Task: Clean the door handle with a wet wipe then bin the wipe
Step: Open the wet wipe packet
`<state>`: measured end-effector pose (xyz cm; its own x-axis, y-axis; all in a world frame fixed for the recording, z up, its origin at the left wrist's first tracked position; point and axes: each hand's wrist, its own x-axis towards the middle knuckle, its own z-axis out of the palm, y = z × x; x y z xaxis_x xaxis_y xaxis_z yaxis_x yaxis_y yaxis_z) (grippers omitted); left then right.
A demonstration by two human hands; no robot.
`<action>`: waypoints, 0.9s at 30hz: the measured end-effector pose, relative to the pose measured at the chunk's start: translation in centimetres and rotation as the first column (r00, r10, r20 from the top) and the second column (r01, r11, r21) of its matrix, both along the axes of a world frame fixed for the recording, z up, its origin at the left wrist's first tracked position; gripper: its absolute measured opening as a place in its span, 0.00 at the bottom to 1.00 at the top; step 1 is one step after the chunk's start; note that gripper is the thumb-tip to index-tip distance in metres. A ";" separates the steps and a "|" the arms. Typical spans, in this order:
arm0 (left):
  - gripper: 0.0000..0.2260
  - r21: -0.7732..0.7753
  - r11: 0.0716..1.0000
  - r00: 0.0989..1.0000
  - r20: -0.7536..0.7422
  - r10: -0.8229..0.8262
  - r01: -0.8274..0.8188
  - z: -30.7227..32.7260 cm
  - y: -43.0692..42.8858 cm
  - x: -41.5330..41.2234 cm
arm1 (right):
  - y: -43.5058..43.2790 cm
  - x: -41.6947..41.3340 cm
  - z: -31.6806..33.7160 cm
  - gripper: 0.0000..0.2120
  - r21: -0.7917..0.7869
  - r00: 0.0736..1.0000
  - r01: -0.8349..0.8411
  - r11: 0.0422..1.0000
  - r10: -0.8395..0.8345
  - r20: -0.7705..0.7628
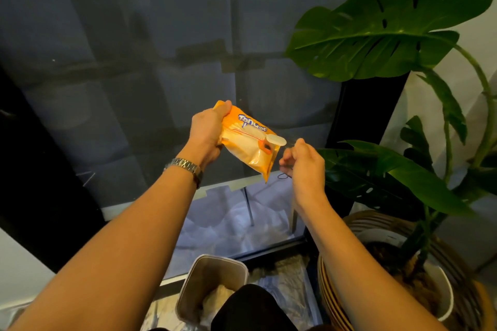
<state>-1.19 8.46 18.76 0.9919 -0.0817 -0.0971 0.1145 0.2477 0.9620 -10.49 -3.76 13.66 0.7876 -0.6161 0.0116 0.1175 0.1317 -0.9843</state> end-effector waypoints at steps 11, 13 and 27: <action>0.15 0.587 0.730 0.834 0.159 -0.528 0.350 1.4 -2.1 -1.3 | -3.6 -1.2 0.7 0.29 0.349 0.994 -0.068 0.935 0.092 -0.052; 0.16 0.619 0.680 0.800 0.133 -0.585 0.393 1.7 -2.5 -1.7 | -3.4 -1.3 0.4 0.30 0.203 0.963 -0.238 0.950 0.258 -0.075; 0.08 0.809 0.528 0.578 0.567 -0.587 -0.258 1.5 -2.5 -1.5 | -3.5 -1.4 -1.9 0.04 0.216 0.726 -0.644 0.734 0.676 -0.130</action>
<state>-2.64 5.97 20.29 0.6691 -0.5659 0.4818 -0.7429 -0.5268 0.4131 -11.91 -7.28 11.77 0.9713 0.0792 -0.2241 -0.2369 0.2474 -0.9395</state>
